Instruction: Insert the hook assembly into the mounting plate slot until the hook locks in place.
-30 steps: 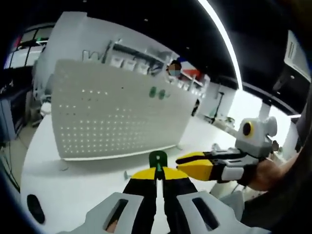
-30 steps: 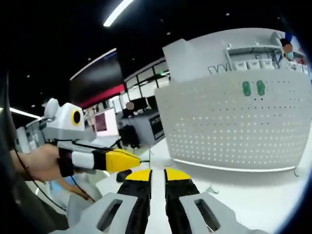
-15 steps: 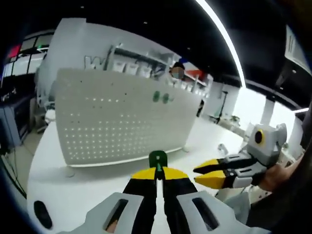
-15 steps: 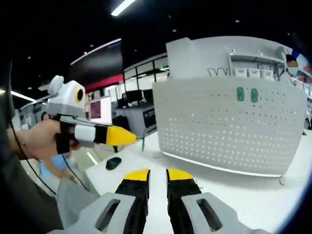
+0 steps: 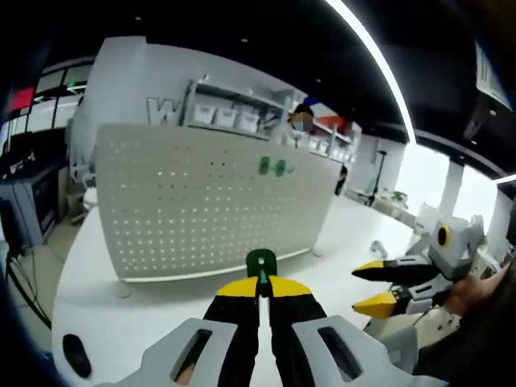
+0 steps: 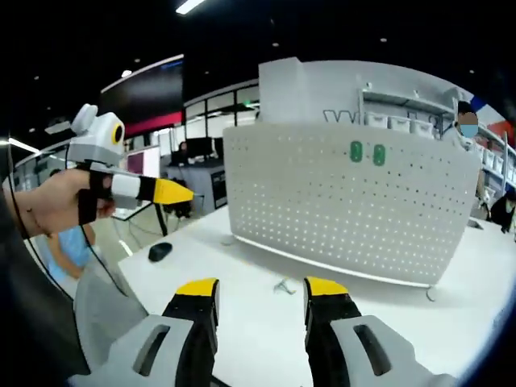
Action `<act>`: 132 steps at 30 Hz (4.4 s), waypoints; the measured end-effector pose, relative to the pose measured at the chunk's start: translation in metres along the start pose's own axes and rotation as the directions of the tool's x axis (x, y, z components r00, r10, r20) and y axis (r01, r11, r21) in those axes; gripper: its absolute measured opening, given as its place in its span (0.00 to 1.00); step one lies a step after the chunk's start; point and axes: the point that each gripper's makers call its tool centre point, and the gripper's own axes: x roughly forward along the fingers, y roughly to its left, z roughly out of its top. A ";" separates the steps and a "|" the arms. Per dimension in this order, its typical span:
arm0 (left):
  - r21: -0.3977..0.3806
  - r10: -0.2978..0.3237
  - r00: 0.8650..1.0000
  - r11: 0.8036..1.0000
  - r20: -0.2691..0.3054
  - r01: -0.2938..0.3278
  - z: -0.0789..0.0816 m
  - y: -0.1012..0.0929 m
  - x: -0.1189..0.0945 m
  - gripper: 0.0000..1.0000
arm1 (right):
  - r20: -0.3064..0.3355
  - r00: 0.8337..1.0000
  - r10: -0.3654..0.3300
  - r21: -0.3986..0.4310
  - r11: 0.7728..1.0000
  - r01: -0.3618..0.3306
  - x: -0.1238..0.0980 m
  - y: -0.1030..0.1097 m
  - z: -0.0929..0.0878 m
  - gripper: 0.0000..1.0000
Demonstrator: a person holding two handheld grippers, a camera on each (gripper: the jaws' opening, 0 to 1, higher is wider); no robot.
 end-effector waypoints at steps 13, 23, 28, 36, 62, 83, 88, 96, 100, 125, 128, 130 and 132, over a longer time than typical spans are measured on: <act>-0.012 0.047 0.999 0.999 0.011 -0.047 0.011 -0.012 0.005 0.02 | -0.068 0.998 -0.003 0.032 0.999 0.005 -0.025 -0.014 -0.016 0.67; 0.019 0.074 0.996 0.997 0.048 -0.075 0.039 -0.018 0.042 0.02 | -0.081 0.997 -0.016 0.055 0.998 0.021 -0.044 -0.033 -0.018 0.67; 0.017 0.114 0.990 0.993 0.082 -0.116 0.055 -0.015 0.064 0.02 | -0.089 0.996 -0.024 0.056 0.998 0.029 -0.050 -0.047 -0.022 0.66; 0.021 0.196 0.971 0.979 0.134 -0.201 0.079 -0.007 0.093 0.02 | -0.095 0.995 -0.015 0.045 0.999 0.019 -0.053 -0.065 -0.028 0.66; -0.002 0.368 0.900 0.926 0.233 -0.378 0.133 0.019 0.192 0.02 | -0.107 0.993 0.052 0.049 0.998 -0.047 -0.051 -0.113 -0.039 0.64; 0.043 0.418 0.875 0.897 0.243 -0.440 0.142 0.032 0.215 0.02 | -0.113 0.991 0.065 0.074 0.996 -0.057 -0.047 -0.120 -0.042 0.62; 0.042 0.417 0.875 0.897 0.244 -0.439 0.143 0.031 0.217 0.02 | -0.110 0.992 0.062 0.079 0.995 -0.054 -0.048 -0.121 -0.042 0.62; 0.030 0.428 0.870 0.894 0.246 -0.448 0.140 0.032 0.221 0.02 | -0.109 0.992 0.056 0.089 0.995 -0.047 -0.051 -0.125 -0.043 0.62; 0.027 0.425 0.873 0.896 0.238 -0.444 0.138 0.031 0.222 0.02 | -0.110 0.992 0.054 0.097 0.994 -0.044 -0.052 -0.127 -0.045 0.61; 0.020 0.449 0.867 0.886 0.215 -0.464 0.133 0.044 0.227 0.02 | -0.106 0.993 0.045 0.122 0.992 -0.032 -0.053 -0.128 -0.048 0.60; 0.009 0.448 0.869 0.888 0.211 -0.460 0.133 0.044 0.227 0.02 | -0.108 0.993 0.042 0.127 0.992 -0.028 -0.054 -0.129 -0.049 0.60; 0.018 0.448 0.869 0.887 0.212 -0.462 0.133 0.044 0.229 0.02 | -0.110 0.993 0.041 0.125 0.992 -0.027 -0.054 -0.129 -0.050 0.60; 0.018 0.449 0.868 0.886 0.211 -0.462 0.132 0.044 0.228 0.02 | -0.113 0.993 0.044 0.125 0.992 -0.030 -0.053 -0.127 -0.051 0.60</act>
